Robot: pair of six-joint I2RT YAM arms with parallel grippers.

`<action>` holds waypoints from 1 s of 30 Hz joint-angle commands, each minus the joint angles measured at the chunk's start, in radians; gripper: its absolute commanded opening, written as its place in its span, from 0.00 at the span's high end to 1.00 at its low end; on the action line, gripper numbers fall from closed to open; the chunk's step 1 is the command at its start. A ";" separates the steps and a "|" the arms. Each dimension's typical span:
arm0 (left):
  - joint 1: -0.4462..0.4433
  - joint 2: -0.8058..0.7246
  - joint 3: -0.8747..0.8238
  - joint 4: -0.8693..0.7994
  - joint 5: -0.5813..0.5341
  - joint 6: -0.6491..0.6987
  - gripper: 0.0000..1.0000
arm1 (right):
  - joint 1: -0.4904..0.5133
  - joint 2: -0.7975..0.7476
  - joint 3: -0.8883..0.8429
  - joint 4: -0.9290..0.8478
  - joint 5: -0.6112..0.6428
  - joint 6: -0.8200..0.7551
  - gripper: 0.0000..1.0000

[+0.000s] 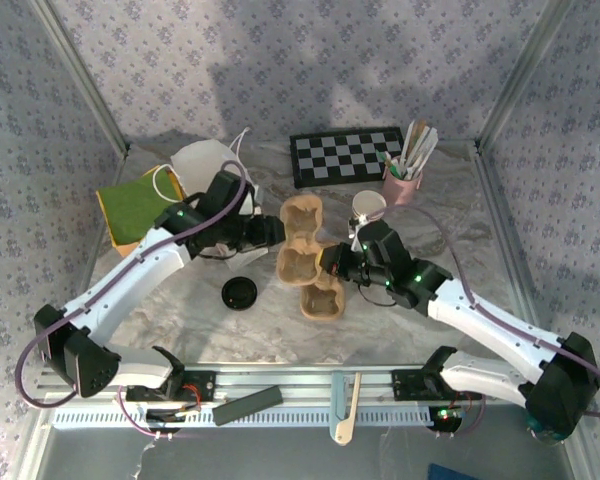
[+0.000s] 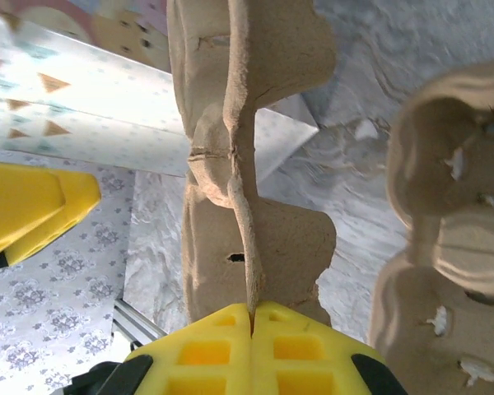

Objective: Pack the takeout coffee

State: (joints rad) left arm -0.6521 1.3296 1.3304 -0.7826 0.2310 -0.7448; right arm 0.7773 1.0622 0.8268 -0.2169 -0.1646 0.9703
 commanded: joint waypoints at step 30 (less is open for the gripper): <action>-0.145 0.330 0.636 -0.322 -0.320 0.081 0.34 | -0.206 0.056 0.226 -0.062 -0.182 -0.226 1.00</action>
State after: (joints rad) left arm -0.7826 1.6264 1.8904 -1.0325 -0.0334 -0.6636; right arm 0.5785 1.1324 1.0092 -0.2672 -0.3229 0.7708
